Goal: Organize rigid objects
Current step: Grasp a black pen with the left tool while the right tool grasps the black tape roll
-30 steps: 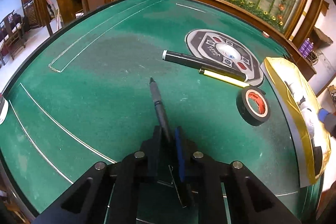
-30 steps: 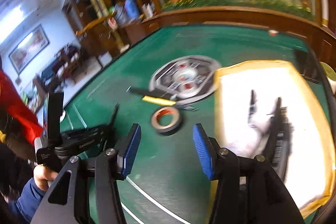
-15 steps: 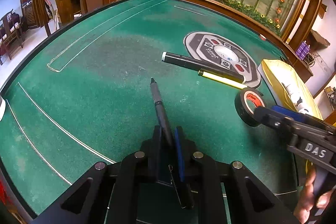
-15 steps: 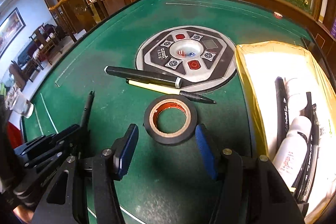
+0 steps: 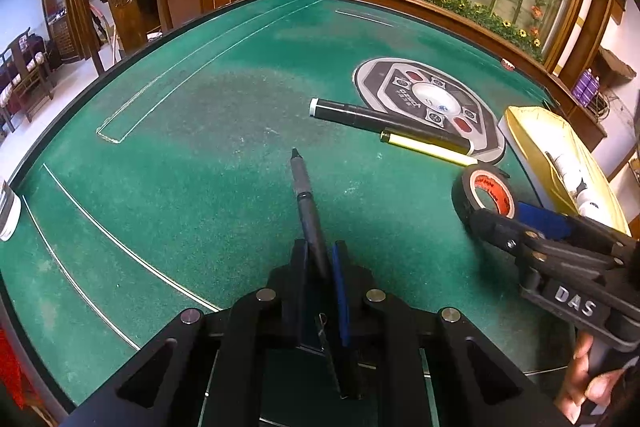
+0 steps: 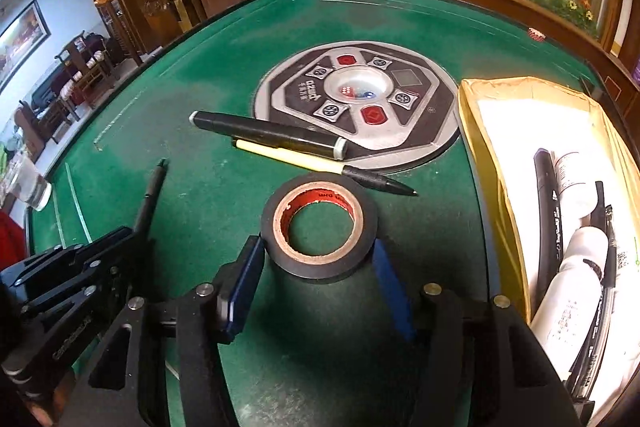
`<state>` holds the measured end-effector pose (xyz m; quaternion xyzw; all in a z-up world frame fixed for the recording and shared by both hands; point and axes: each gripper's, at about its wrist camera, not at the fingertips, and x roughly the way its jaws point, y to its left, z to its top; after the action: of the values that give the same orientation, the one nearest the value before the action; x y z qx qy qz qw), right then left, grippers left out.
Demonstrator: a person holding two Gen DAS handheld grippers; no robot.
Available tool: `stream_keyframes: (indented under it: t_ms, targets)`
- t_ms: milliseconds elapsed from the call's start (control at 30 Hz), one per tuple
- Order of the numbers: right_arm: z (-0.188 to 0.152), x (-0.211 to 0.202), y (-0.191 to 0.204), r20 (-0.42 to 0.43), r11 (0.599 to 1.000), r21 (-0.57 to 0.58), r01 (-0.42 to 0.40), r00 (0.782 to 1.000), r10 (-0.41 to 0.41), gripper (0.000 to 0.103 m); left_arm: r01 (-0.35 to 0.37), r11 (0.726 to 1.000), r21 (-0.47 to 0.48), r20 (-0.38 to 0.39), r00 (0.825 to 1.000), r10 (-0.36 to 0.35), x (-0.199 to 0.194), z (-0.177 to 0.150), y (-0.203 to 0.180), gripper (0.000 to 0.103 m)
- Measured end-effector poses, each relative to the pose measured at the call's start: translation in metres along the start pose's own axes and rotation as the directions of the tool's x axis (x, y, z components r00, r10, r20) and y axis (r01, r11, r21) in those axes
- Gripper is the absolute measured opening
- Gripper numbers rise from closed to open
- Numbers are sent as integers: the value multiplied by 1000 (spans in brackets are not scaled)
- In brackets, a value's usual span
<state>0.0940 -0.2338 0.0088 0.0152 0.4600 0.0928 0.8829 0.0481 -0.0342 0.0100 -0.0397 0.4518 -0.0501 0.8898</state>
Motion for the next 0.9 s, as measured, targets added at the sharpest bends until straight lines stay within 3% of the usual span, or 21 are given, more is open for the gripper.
stream_keyframes:
  t_ms: [333, 433, 500, 633, 733, 833, 900]
  targets:
    - [-2, -21, 4, 61, 999, -7, -44, 997, 44, 50, -58, 998, 7, 25, 998, 58, -6, -3, -3, 9]
    - [-2, -25, 4, 71, 998, -4, -59, 996, 59, 41, -73, 997, 14, 37, 997, 72, -10, -3, -3, 10]
    - [-2, -26, 5, 66, 997, -11, -79, 995, 79, 26, -73, 997, 7, 38, 997, 72, -13, -3, 0, 10]
    - [-5, -17, 12, 3, 996, -37, -81, 997, 81, 23, -78, 997, -7, 37, 996, 78, -16, -2, 6, 10]
    - [-6, -18, 16, -1, 996, -41, -77, 997, 77, 30, -75, 997, -8, 32, 997, 75, -15, -3, 7, 10]
    - [-6, -23, 22, 54, 997, -80, -14, 998, 18, 61, -68, 998, -7, 25, 997, 68, -13, -3, 7, 10]
    - [-5, -22, 23, 81, 994, -109, 27, 997, -18, 68, -62, 998, -7, 24, 998, 63, -12, -3, 7, 10]
